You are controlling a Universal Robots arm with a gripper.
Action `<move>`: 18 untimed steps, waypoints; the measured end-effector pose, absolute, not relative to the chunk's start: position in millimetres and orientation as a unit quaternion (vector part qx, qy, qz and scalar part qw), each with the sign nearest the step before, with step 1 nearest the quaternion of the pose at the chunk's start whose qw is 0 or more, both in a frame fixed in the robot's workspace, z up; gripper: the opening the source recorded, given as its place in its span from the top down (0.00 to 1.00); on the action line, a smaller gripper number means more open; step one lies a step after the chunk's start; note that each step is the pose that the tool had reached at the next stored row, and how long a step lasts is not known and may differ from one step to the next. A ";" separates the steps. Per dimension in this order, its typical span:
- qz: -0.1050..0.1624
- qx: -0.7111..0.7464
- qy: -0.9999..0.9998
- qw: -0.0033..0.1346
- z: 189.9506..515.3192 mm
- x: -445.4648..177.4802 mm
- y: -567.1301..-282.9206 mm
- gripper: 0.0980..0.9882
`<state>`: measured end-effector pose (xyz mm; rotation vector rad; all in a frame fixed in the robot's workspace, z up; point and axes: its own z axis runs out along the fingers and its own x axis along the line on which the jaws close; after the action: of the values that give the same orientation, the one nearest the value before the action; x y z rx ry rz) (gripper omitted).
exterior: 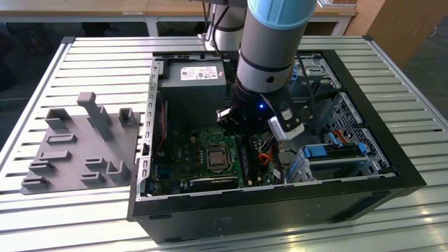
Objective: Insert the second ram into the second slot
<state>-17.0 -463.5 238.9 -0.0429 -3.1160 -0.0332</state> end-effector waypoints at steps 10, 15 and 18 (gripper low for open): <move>-0.010 -0.010 -1.000 0.013 233.4 -16.4 -463.6 0.97; -0.011 -0.010 -1.000 0.013 233.1 -14.4 -463.5 0.97; -0.011 -0.010 -1.000 0.013 232.8 -14.0 -463.5 0.97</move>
<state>-14.0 -463.5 232.8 -0.0308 -3.1158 -0.0329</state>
